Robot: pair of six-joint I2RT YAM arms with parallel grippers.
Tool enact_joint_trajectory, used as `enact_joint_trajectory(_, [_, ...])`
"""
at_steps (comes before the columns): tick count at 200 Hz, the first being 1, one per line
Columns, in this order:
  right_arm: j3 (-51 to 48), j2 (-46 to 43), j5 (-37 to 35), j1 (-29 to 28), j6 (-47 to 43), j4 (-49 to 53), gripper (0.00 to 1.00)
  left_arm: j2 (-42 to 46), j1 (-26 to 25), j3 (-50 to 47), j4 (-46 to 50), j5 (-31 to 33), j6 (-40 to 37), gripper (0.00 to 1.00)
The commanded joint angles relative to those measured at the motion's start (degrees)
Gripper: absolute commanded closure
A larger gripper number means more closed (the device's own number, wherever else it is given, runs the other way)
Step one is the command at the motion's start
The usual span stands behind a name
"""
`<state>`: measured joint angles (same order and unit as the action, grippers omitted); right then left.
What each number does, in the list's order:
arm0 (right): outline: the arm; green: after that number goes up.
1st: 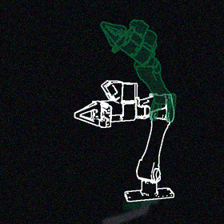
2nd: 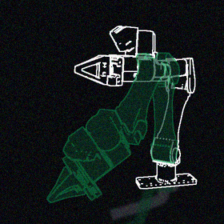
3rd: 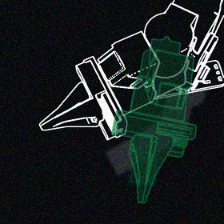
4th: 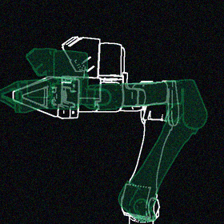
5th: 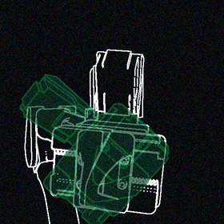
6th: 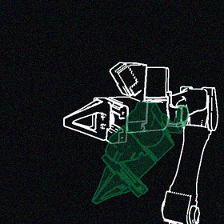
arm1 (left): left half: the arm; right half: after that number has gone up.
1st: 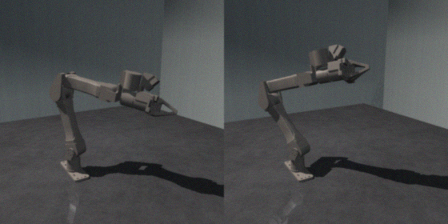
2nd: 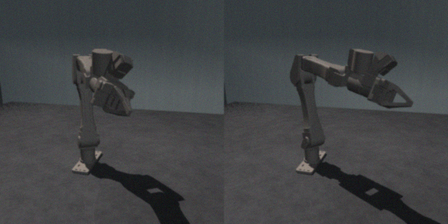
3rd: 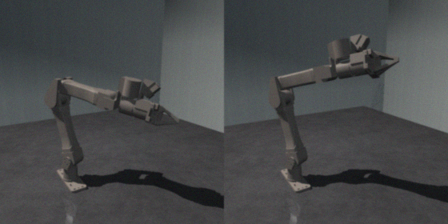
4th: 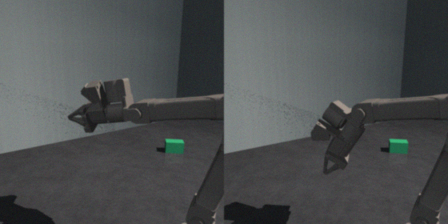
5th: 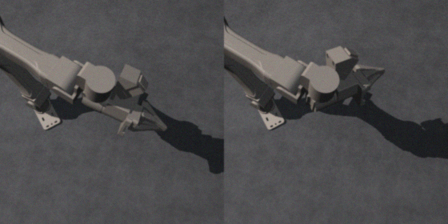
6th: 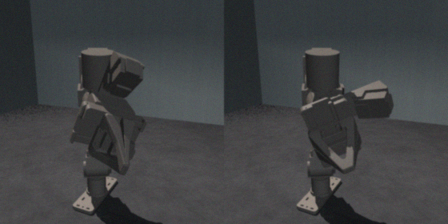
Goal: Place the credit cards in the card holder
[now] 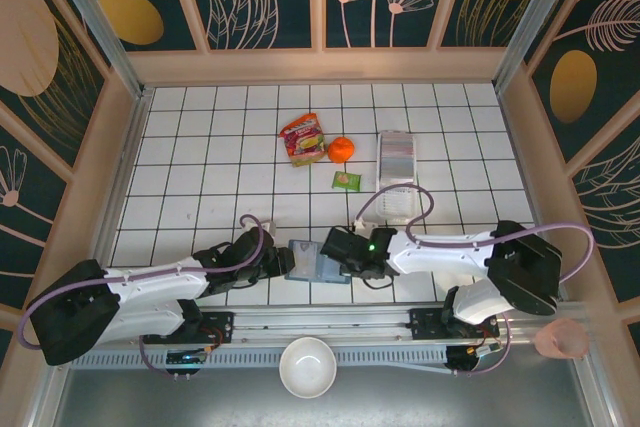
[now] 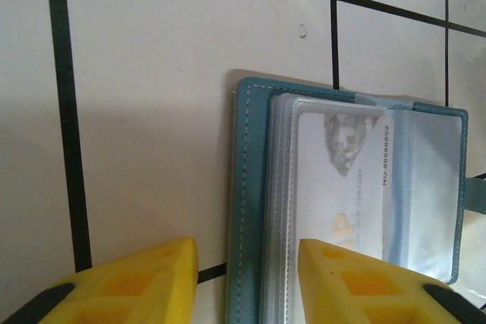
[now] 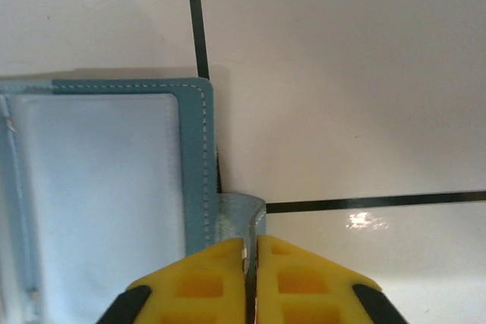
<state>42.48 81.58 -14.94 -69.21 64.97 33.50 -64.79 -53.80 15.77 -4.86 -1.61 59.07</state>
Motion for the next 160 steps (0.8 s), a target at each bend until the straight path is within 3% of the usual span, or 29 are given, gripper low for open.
enact_joint_trajectory(1, [-2.01,-1.26,-1.32,-0.14,1.22,-0.30,1.00,-1.20,-0.34,1.90,2.91,-0.77,-1.71,0.59])
enact_joint_trajectory(32, [-4.68,-3.36,-0.73,-0.06,1.48,-3.61,1.00,-1.74,-0.35,3.30,5.57,-0.61,-2.58,0.58])
enact_joint_trajectory(71, [-7.94,-6.10,-0.48,0.29,2.40,-6.77,1.00,-2.66,-0.41,3.22,0.87,-6.28,-1.54,0.58])
enact_joint_trajectory(160, [-13.20,-10.65,-0.88,0.51,3.80,-11.17,1.00,0.10,-0.56,6.90,-1.24,-10.83,-1.11,0.59])
